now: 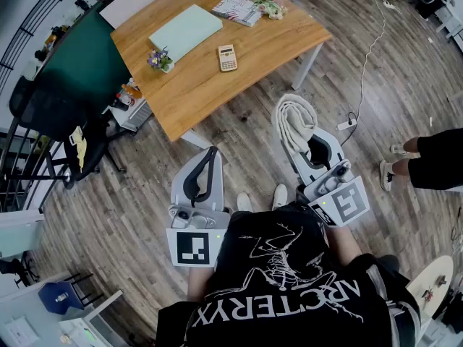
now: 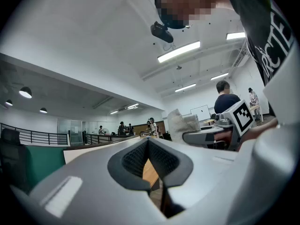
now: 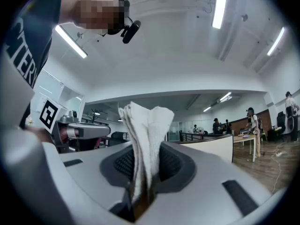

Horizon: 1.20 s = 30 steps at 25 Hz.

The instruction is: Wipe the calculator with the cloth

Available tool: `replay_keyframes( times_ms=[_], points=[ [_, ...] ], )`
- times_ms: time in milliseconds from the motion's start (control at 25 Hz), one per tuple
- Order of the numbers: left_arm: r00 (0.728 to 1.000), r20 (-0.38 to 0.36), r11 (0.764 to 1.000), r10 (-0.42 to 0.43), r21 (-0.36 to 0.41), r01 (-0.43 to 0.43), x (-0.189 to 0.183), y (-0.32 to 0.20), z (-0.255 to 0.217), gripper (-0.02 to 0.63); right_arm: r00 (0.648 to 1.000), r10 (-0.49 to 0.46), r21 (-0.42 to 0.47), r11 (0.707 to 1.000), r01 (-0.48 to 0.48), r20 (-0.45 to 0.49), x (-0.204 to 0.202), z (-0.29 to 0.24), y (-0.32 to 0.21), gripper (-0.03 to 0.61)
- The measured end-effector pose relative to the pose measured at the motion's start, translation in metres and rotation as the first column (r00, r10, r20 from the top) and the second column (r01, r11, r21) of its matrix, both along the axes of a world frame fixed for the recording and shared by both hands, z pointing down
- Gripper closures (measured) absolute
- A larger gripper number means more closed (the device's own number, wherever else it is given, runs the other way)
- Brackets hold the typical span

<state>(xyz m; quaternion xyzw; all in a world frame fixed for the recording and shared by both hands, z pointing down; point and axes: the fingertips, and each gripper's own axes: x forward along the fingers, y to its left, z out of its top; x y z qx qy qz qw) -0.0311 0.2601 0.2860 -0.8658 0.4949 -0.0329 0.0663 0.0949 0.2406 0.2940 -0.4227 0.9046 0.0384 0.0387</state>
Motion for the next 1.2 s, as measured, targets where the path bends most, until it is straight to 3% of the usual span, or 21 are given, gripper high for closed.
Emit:
replay_keyframes(
  times_ms=[400,600,760,960,1200],
  points=[
    [0.999,0.006,0.999,-0.048,-0.008,0.048,0.019,-0.018,0.002,0.604,0.998,-0.044,-0.002,0.999,0.044,0.053,0.022,-0.002,-0.020,0.485],
    [0.995,0.031,0.995,-0.097,-0.025,0.098,0.033,-0.028,0.012,0.604,0.995,-0.088,-0.003,0.996,0.088,0.040,0.041,0.006,-0.029,0.485],
    [0.991,0.007,0.991,-0.137,-0.013,0.137,0.041,-0.041,0.012,0.604,0.993,-0.112,-0.030,0.993,0.113,0.028,0.059,0.018,-0.038,0.485],
    [0.989,0.007,0.989,-0.146,-0.034,0.146,0.050,-0.069,0.020,0.604,0.994,-0.107,-0.054,0.993,0.108,0.033,0.072,0.027,-0.067,0.485],
    [0.991,0.013,0.990,-0.132,-0.044,0.132,0.034,-0.131,0.033,0.604,0.994,-0.107,-0.050,0.993,0.107,0.015,0.051,0.035,-0.130,0.485]
  ],
)
